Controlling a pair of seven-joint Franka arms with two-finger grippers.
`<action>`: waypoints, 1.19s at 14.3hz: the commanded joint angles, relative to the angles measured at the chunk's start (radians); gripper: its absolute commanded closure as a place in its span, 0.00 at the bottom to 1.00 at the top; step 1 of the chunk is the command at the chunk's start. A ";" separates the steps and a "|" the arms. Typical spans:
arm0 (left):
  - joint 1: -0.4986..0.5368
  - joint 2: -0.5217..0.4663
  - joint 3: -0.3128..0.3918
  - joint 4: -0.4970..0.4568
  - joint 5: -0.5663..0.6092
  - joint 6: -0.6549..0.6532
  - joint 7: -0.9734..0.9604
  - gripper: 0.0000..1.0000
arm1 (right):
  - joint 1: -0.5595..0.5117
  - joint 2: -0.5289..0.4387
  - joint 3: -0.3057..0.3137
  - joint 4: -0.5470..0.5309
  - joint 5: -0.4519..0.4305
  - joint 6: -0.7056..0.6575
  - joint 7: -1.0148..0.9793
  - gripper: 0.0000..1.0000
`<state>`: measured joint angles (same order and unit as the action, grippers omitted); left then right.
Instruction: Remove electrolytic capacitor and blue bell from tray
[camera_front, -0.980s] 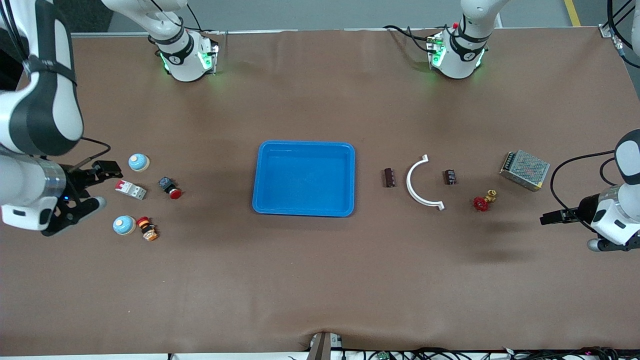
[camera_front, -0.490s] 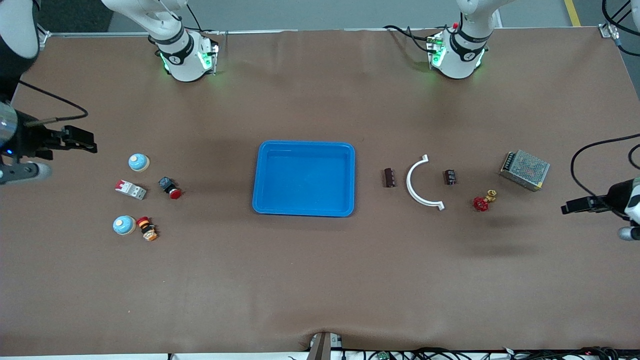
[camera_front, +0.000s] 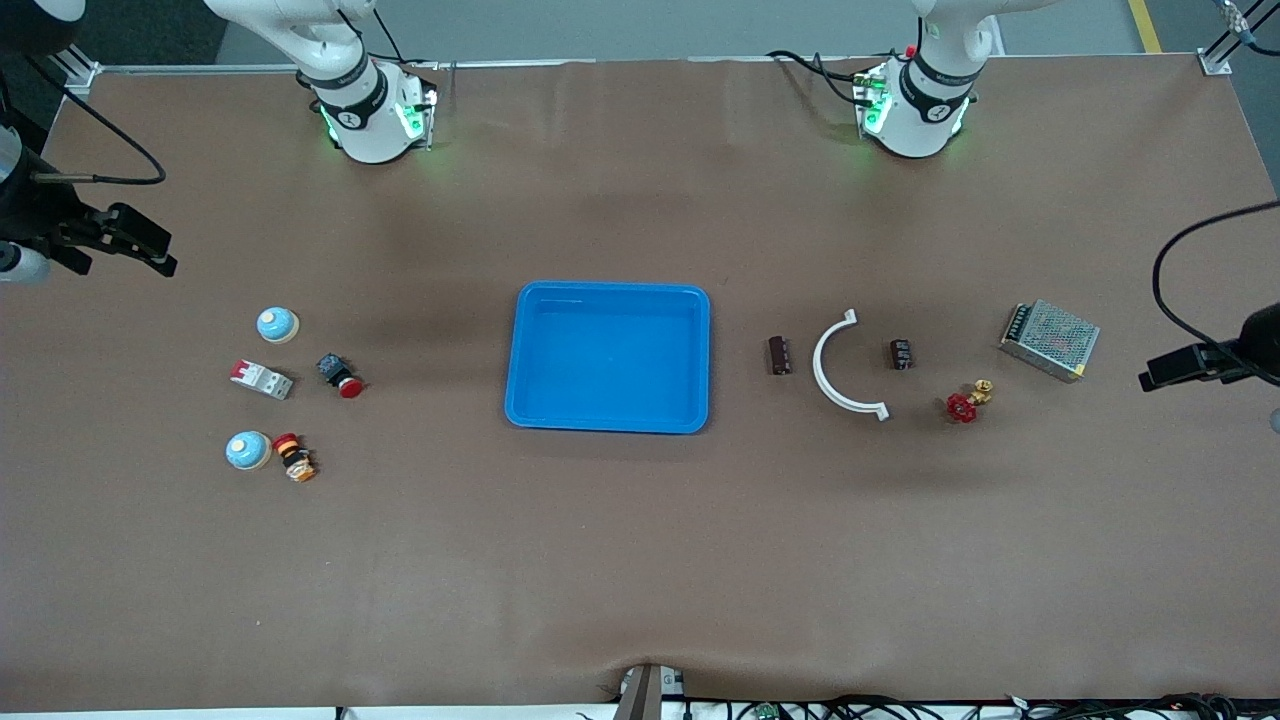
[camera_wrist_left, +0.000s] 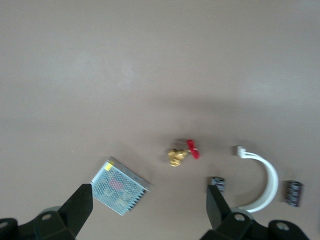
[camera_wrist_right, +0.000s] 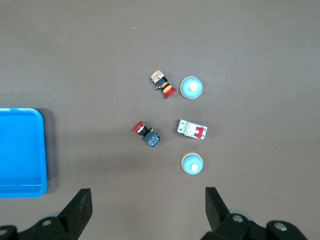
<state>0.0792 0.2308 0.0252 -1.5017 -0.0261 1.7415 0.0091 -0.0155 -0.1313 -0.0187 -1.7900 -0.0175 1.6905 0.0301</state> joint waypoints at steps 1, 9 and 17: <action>-0.073 -0.088 0.024 -0.011 -0.015 -0.042 -0.025 0.00 | -0.011 -0.019 0.006 0.042 0.016 -0.032 0.037 0.00; -0.160 -0.222 -0.005 0.018 0.026 -0.154 -0.001 0.00 | -0.009 -0.022 -0.003 0.092 0.014 -0.120 -0.050 0.00; -0.145 -0.248 0.004 0.020 0.012 -0.160 -0.001 0.00 | -0.009 -0.019 -0.014 0.093 0.014 -0.120 -0.095 0.00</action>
<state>-0.0720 -0.0055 0.0277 -1.4822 -0.0193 1.5973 0.0003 -0.0155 -0.1422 -0.0354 -1.7006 -0.0163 1.5839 -0.0496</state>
